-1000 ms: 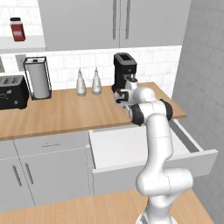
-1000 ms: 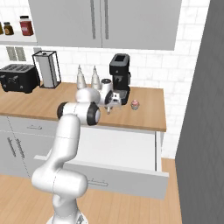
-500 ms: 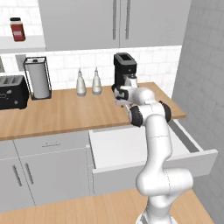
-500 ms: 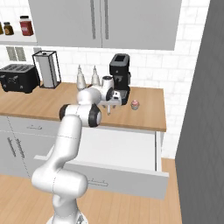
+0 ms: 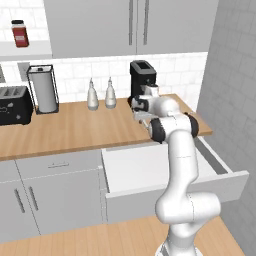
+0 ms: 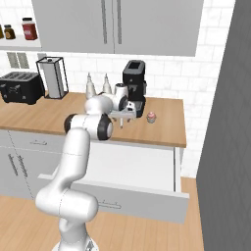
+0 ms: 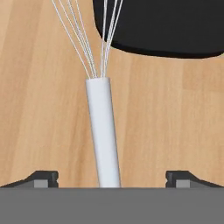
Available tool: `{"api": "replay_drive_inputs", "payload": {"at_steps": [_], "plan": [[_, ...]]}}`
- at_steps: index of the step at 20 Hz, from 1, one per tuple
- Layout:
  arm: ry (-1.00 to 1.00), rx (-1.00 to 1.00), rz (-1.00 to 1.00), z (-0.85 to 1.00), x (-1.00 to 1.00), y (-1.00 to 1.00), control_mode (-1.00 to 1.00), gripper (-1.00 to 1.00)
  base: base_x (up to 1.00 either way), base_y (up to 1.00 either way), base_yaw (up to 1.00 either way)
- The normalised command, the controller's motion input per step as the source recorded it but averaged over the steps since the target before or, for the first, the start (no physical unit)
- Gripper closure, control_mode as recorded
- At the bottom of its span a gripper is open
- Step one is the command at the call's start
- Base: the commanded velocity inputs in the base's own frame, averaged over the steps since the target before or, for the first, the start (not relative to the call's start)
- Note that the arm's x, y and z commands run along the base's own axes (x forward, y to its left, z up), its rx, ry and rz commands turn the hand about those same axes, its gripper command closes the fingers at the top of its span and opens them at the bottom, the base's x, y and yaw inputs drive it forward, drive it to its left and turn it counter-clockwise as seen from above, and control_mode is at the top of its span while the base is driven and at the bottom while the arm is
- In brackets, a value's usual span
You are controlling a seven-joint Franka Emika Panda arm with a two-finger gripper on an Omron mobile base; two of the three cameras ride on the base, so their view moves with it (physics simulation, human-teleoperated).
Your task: Pick the whisk from the drawer and place it on the counter.
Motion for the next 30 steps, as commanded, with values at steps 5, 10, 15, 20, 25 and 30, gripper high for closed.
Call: {"api": "replay_drive_inputs", "payload": {"at_steps": [5,10,15,20,25,30], "plan": [[-0.27,0.0,0.0,-0.76,-1.0,-0.12,-1.0,-1.0,0.0,0.0,0.0],[-0.46,0.02,0.0,-0.05,-1.0,-0.31,-1.0,-1.0,0.0,0.0,0.0],[-0.22,0.0,-0.01,0.52,-1.0,-0.2,-1.0,-1.0,0.0,0.0,0.0],[0.0,0.0,-0.06,0.98,-0.99,-0.01,-1.0,-1.0,0.0,0.0,0.0],[0.11,0.01,-0.08,1.0,-0.87,0.0,-1.0,-1.0,0.0,0.0,0.0],[0.1,0.07,-0.03,1.0,-0.38,0.05,-1.0,-1.0,0.0,0.0,0.0]]}}
